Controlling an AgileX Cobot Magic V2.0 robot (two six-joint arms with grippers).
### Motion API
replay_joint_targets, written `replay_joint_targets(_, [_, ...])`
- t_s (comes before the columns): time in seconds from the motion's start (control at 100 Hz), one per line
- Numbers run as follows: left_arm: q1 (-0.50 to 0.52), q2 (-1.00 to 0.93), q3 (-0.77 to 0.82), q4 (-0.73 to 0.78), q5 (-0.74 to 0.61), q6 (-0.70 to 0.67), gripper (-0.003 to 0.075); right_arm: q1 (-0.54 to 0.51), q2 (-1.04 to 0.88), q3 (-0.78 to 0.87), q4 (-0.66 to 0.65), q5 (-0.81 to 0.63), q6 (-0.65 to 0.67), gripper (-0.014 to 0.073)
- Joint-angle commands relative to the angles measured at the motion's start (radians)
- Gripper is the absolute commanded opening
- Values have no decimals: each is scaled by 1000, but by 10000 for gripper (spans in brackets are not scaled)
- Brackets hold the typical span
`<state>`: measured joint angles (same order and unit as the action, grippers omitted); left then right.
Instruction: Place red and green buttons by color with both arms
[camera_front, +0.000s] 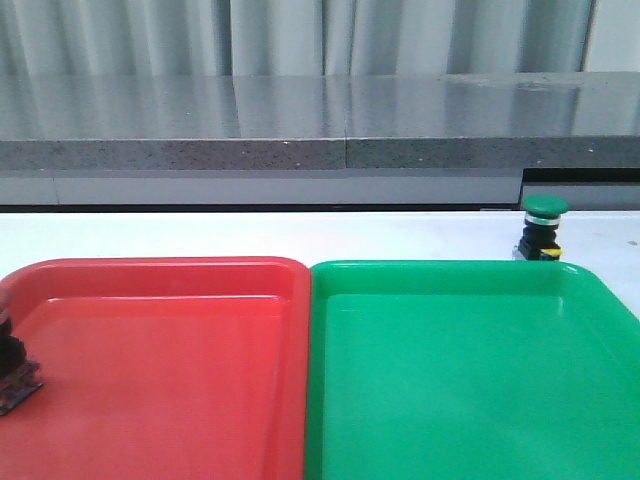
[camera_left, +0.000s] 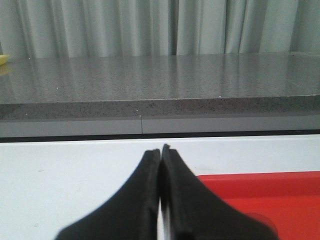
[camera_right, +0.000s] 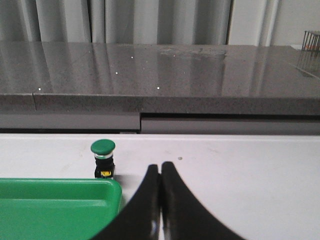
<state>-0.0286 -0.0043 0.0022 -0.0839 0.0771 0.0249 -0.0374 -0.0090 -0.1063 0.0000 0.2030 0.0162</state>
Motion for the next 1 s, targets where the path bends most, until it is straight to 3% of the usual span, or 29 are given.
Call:
replay_joint_targets(0.0, [1,-31,12,-10,-87,-2,-20,1,63,-110,-6,-1,0,-64])
replay_joint_targets(0.23, [1,-31,12,-10,-87,-2,-20,1,311,-310,-23,167,0,-64])
replay_joint_targets(0.48, [1,-31,12,-10,-87,-2,-20,17,635,-458,15,168,0,-51])
replay_joint_targets(0.58, [1,-31,12,-10,-87,-2,-20,44,769,-539,27,182,-1,68])
replay_joint_targets(0.7, [1,-31,12,-10,-87,-2,-20,82,928,-646,39,217,-1,380])
replay_joint_targets(0.79, [1,-31,12,-10,-87,-2,-20,104,1058,-736,43,263,-1,554])
replay_joint_targets(0.86, [1,-31,12,-10,-87,-2,-20,119,1140,-808,49,310,-1,598])
replay_joint_targets(0.99, [1,-31,12,-10,-87,-2,-20,154,1309,-944,60,395,-1,598])
